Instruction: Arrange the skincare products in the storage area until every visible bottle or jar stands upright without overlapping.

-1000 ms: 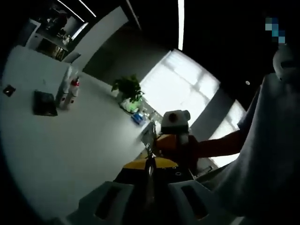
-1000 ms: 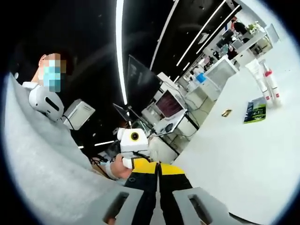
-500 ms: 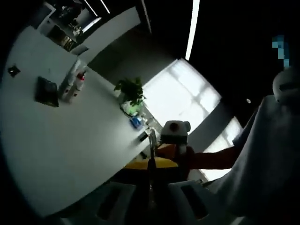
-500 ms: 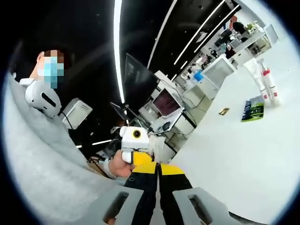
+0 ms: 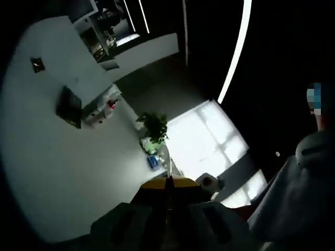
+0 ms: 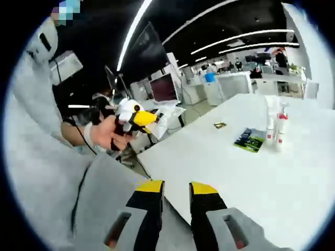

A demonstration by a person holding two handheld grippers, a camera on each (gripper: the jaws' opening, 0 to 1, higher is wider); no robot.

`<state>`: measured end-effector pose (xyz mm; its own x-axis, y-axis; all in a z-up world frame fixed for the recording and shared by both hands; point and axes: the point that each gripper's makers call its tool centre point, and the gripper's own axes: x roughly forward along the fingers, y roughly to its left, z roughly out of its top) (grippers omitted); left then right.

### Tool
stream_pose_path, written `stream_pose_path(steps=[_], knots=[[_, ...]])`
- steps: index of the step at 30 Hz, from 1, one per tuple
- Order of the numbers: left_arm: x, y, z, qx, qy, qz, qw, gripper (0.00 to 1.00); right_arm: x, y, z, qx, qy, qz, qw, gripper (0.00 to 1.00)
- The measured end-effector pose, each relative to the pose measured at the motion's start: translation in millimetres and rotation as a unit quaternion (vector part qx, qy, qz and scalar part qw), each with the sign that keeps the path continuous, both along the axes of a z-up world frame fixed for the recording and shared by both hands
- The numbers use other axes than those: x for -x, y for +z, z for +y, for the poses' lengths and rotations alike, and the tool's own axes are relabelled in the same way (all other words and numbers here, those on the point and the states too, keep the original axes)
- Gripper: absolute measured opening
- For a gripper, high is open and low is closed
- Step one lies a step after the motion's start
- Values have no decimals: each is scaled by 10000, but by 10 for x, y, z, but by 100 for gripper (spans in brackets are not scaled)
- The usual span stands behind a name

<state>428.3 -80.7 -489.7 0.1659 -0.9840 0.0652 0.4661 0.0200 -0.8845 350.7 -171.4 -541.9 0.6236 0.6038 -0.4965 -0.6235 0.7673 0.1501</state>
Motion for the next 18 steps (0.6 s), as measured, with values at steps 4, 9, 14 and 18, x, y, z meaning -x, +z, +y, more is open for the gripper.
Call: stream_pose_path(steps=[4,9,14,18], knots=[[-188,-76,28,-182,100,64,9998,0,-110,-76,-76,346,-155,-142,9992,35],[-499,-165,41,-443,300,238,9983,0,-191,-176,-411,1320,-759,-542,9869,52],[-837,-236,21,-685,320,234,9969,0,-217,-220,-421,1483,-811,-660,9834,49],[-1119,-257,14,-676,582,372,9953,0,-234,-189,-392,1485,-684,-747,9837,47]])
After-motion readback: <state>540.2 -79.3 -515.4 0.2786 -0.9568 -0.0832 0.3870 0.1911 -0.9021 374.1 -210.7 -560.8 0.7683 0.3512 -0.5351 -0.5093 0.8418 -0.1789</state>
